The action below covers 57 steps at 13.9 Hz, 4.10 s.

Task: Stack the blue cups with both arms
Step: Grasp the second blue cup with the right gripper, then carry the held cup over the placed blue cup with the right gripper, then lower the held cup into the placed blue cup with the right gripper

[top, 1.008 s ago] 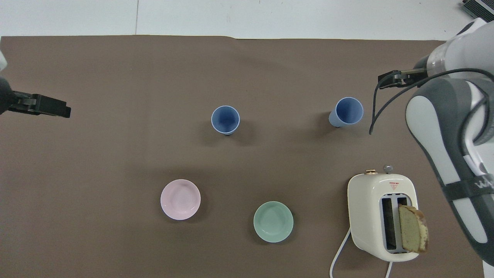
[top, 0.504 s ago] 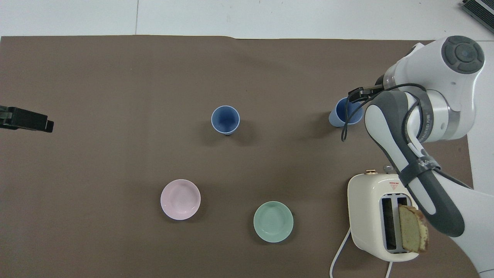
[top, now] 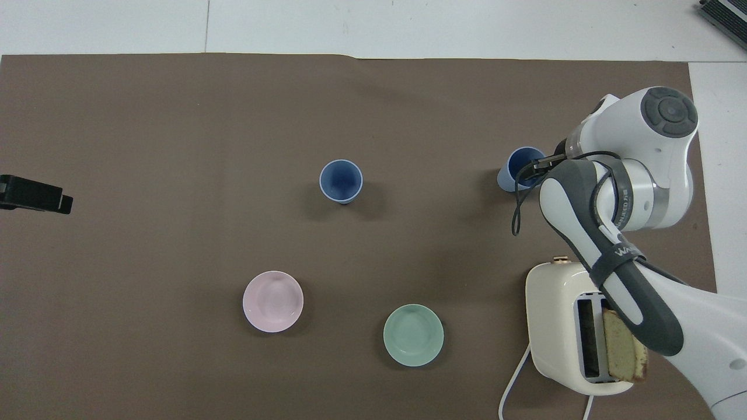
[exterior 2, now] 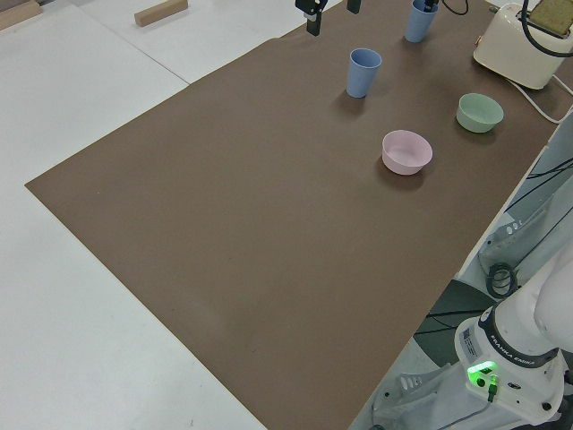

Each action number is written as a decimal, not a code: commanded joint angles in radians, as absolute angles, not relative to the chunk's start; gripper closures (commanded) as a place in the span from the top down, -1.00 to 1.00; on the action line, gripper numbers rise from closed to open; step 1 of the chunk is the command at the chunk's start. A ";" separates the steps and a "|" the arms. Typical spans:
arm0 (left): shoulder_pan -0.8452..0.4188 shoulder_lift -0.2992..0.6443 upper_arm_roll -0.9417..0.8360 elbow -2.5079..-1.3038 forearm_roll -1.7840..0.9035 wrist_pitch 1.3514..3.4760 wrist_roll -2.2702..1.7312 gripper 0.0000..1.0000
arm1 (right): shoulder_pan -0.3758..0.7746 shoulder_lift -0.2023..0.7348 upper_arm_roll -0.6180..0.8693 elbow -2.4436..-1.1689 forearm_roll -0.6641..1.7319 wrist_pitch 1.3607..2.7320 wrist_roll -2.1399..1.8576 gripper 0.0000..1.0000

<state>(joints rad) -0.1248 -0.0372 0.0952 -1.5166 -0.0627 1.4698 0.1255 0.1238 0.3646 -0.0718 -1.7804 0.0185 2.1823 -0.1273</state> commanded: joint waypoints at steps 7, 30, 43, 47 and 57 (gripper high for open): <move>-0.101 -0.052 0.086 -1.525 -0.023 1.440 0.129 1.00 | 0.112 0.336 -0.063 -1.734 0.037 2.146 -0.189 -1.00; -0.101 -0.051 0.084 -1.525 -0.025 1.440 0.127 1.00 | 0.423 0.531 0.129 -1.160 0.002 1.940 0.373 -1.00; -0.101 -0.051 0.084 -1.525 -0.025 1.440 0.127 1.00 | 0.448 0.526 0.137 -1.218 -0.032 1.951 0.407 -1.00; -0.101 -0.051 0.084 -1.525 -0.025 1.442 0.127 1.00 | 0.449 0.528 0.137 -1.245 -0.032 1.971 0.402 -1.00; -0.101 -0.051 0.084 -1.525 -0.025 1.440 0.127 1.00 | 0.449 0.529 0.137 -1.279 -0.035 2.002 0.400 -1.00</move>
